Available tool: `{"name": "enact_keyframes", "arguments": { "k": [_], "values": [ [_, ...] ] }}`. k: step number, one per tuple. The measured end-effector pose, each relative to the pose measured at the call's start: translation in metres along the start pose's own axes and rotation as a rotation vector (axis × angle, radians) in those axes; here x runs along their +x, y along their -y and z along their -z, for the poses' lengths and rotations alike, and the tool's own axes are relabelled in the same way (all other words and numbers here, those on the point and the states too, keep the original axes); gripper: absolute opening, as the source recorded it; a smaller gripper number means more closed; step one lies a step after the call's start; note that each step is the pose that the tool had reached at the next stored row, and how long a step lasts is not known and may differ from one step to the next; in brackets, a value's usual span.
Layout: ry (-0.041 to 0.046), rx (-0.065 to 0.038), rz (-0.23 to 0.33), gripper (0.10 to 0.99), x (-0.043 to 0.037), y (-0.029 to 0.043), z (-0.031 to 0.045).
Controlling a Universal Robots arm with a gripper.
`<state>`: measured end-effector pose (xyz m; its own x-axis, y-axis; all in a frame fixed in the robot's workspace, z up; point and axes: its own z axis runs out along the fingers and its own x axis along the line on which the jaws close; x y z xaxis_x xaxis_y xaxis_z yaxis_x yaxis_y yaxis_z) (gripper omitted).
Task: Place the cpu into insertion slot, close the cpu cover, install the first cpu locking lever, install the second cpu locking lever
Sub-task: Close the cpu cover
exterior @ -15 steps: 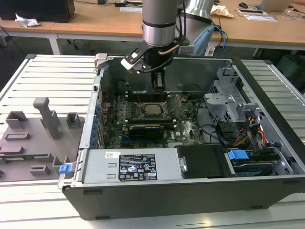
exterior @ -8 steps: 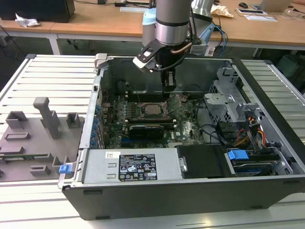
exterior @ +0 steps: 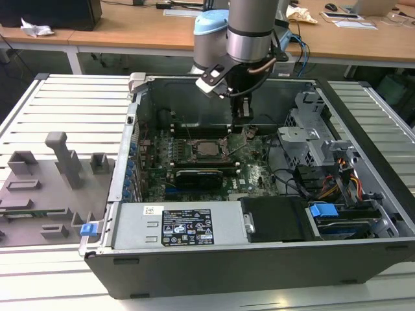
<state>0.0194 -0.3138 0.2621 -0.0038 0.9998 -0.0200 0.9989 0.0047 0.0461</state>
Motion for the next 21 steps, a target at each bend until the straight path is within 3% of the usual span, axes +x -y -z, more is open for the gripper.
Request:
{"name": "enact_keyframes", "arguments": {
  "k": [1, 2, 10, 16, 21],
  "values": [
    [-0.0105, 0.0, -0.001, 0.106, 0.0, -0.0016, -0.0004],
    [-0.013, 0.0, -0.001, 0.106, 0.0001, -0.0037, -0.0006],
    [-0.0118, 0.001, 0.012, 0.106, 0.0, -0.0181, -0.0029],
    [0.0023, 0.002, 0.018, 0.106, 0.0007, -0.0243, -0.0042],
    [0.0042, 0.002, 0.019, 0.106, 0.0013, -0.0286, -0.0044]
  ]
}}
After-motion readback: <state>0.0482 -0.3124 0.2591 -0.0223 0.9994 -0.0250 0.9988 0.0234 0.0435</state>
